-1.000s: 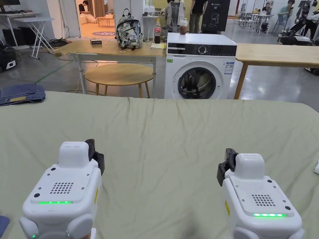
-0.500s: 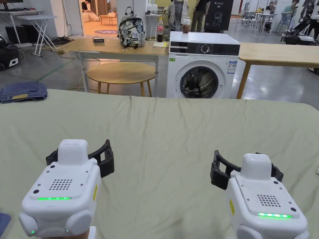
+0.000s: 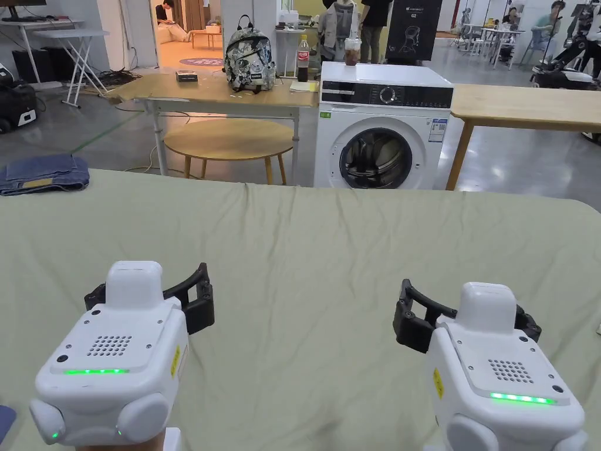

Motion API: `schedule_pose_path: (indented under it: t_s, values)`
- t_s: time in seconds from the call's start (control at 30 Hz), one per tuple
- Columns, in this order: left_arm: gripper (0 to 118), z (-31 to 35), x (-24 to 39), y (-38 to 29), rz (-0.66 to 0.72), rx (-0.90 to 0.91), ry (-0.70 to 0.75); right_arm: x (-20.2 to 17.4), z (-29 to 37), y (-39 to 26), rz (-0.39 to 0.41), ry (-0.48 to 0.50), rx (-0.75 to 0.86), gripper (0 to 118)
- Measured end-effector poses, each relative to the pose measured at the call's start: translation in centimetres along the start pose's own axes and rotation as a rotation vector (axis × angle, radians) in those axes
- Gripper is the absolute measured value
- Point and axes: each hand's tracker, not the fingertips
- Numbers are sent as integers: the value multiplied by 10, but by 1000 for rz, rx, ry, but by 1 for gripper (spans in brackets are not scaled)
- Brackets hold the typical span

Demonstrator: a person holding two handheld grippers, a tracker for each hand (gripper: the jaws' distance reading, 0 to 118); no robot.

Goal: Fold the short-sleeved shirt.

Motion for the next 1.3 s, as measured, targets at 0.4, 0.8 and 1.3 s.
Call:
schedule_pose_path:
  t_s: [0.4,0.8,1.3]
  values:
    - [80,1,-6,0,44,-8,-69,3,-8,7,-123,23,-76,102]
    - [80,-7,-4,-4,-9,-29,-30,-3,-14,17,-150,-89,-170,102]
    - [80,-9,-3,-9,-64,-37,-15,-9,-16,15,-99,-84,-182,102]
